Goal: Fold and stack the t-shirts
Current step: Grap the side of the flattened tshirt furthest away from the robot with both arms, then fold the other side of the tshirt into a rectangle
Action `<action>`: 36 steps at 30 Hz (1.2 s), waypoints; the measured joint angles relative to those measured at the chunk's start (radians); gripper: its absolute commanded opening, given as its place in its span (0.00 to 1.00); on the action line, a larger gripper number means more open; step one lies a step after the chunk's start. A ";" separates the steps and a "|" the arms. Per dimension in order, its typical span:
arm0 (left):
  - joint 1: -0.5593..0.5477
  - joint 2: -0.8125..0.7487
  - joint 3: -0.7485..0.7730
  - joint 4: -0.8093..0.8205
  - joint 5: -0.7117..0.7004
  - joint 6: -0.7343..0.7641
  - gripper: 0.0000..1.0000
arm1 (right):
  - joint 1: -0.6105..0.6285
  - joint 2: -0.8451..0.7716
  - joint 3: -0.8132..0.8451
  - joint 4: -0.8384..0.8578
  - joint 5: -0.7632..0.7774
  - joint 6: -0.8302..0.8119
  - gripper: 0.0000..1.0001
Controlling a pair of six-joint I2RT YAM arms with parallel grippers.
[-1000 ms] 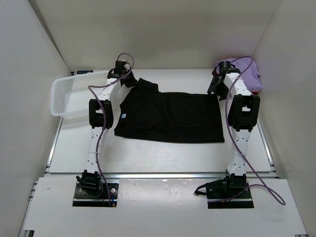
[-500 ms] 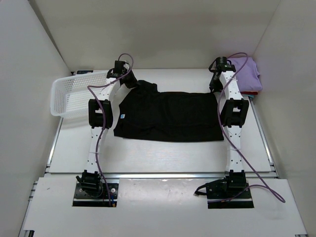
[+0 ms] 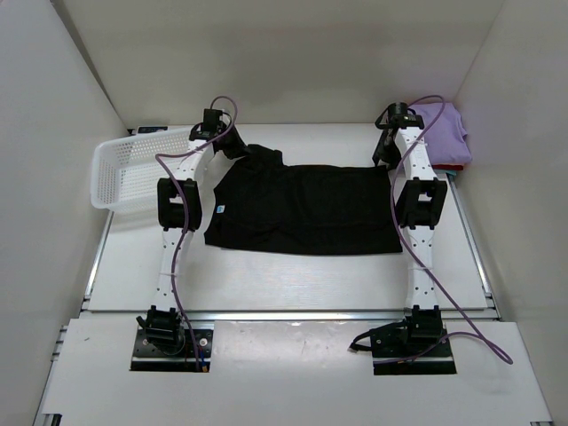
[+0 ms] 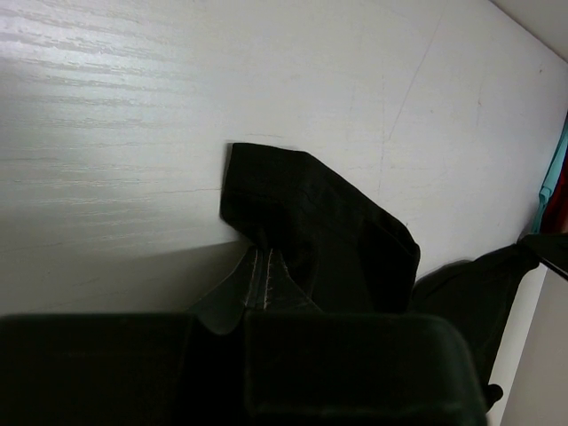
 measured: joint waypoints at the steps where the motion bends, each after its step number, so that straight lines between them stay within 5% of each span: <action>1: 0.000 0.000 0.000 0.000 0.000 0.000 0.00 | 0.000 0.000 0.000 -0.008 0.000 -0.001 0.32; 3: 0.000 0.000 0.000 -0.002 0.001 0.000 0.00 | 0.002 0.000 0.001 -0.024 0.000 -0.007 0.00; 16: -0.002 -0.068 -0.011 -0.062 0.019 0.018 0.00 | 0.014 0.000 0.037 -0.055 0.020 -0.082 0.00; 29: -0.021 -0.543 -0.382 -0.174 0.025 0.085 0.00 | 0.036 -0.148 0.031 -0.169 0.010 -0.113 0.00; 36: -0.010 -0.687 -0.624 -0.245 -0.026 0.114 0.00 | 0.038 -0.398 -0.253 -0.176 0.024 -0.109 0.00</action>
